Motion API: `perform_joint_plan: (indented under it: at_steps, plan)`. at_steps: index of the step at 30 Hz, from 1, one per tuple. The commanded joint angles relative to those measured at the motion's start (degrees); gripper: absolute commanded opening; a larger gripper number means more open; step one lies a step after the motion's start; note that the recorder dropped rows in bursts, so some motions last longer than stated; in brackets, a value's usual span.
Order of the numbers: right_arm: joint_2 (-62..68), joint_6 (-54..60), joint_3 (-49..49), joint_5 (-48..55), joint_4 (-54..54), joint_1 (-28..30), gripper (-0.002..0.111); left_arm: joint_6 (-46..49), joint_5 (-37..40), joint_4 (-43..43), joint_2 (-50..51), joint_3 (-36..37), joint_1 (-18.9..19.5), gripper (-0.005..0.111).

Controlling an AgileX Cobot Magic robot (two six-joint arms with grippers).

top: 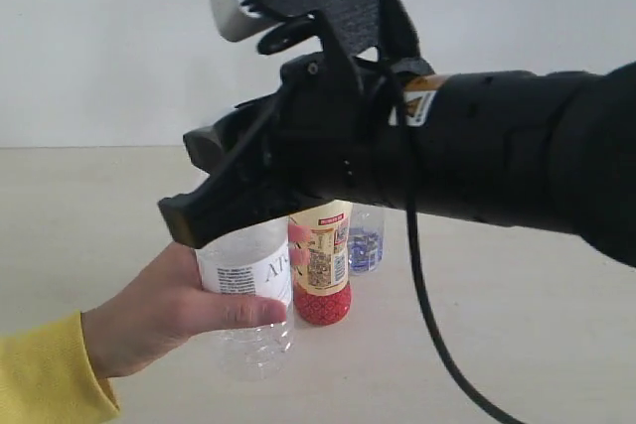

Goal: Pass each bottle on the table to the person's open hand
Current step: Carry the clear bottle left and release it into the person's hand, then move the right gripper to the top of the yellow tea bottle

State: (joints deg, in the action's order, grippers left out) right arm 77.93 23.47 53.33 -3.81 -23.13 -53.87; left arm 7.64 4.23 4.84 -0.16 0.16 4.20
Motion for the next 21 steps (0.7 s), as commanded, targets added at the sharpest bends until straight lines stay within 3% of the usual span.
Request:
perform_joint_plan:
  at_steps: [1,3,5,6,8,10,15,21]
  plan:
    - [2.18,-0.10,3.32,-0.70,-0.20,-1.55,0.000,0.13,-0.42,0.15,0.16,-0.16,-0.04,0.004]
    - [2.18,-0.10,3.60,-1.07,-0.20,-1.54,0.001,0.13,-0.42,0.15,0.16,-0.16,-0.04,0.004]
    - [2.18,-0.10,3.60,-1.10,-0.20,-1.44,0.014,0.13,-0.42,0.15,0.16,-0.16,-0.04,0.004]
    - [2.18,-0.10,3.60,-0.98,-0.20,-1.44,0.023,0.13,-0.42,0.15,0.16,-0.16,-0.04,0.004]
    - [2.18,-0.32,3.60,-1.01,-0.20,-1.44,0.054,0.13,-0.42,0.15,0.16,-0.16,-0.04,0.004]
    - [2.18,-1.78,3.60,-1.88,-0.85,-1.44,0.077,0.13,-0.42,0.15,0.16,-0.16,-0.04,0.004]
    - [2.18,-0.82,3.60,-3.33,-1.12,-1.32,0.066,0.13,-0.42,0.15,0.16,-0.16,-0.04,0.004]
    - [-0.59,2.17,3.35,2.38,-1.24,3.07,0.066,0.13,-0.42,0.15,0.16,-0.16,-0.04,0.004]
